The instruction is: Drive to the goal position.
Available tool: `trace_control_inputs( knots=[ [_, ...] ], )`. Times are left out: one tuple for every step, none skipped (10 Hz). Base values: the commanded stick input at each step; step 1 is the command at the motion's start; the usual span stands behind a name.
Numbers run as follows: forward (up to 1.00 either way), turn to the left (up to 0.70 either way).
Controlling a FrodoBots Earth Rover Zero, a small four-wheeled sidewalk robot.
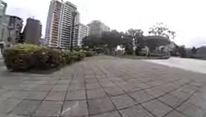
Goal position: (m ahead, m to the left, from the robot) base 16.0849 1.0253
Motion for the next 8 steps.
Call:
trace_control_inputs(
  knots=[
    [0.85,0.00],
    [0.85,0.00],
    [0.85,0.00],
    [0.85,0.00],
    [0.85,0.00],
    [0.85,0.00],
    [0.85,0.00],
    [0.85,0.00]
  ],
)
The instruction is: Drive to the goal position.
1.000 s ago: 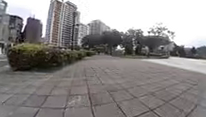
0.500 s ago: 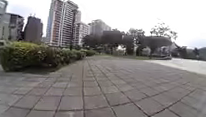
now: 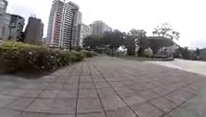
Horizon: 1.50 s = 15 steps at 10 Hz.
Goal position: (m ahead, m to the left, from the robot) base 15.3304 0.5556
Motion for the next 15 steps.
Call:
trace_control_inputs(
  knots=[
    [0.85,0.00],
    [0.85,0.00],
    [0.85,0.00],
    [0.85,0.00],
    [0.85,0.00],
    [0.85,0.00],
    [0.85,0.00],
    [0.85,0.00],
    [0.85,0.00],
    [0.85,0.00],
    [0.85,0.00],
    [0.85,0.00],
    [0.85,0.00],
    [0.85,0.00],
    [0.85,0.00]
  ],
)
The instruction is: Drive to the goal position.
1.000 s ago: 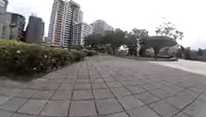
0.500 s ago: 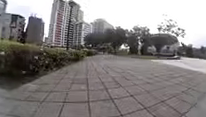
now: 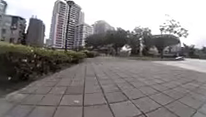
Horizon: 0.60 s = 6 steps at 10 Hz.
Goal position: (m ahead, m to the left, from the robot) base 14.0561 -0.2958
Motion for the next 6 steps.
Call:
trace_control_inputs(
  knots=[
    [0.85,0.00],
    [0.85,0.00],
    [0.85,0.00],
    [0.85,0.00],
    [0.85,0.00],
    [0.85,0.00]
  ],
)
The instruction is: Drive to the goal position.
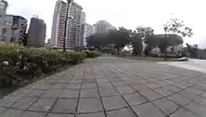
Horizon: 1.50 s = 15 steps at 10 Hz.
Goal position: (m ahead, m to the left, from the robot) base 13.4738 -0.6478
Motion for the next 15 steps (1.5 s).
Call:
trace_control_inputs(
  knots=[
    [0.85,0.00],
    [0.85,0.00],
    [0.85,0.00],
    [0.85,0.00],
    [0.85,0.00],
    [0.85,0.00],
    [0.85,0.00],
    [0.85,0.00],
    [0.85,0.00],
    [0.85,0.00],
    [0.85,0.00],
    [0.85,0.00],
    [0.85,0.00],
    [0.85,0.00],
    [0.85,0.00]
  ],
)
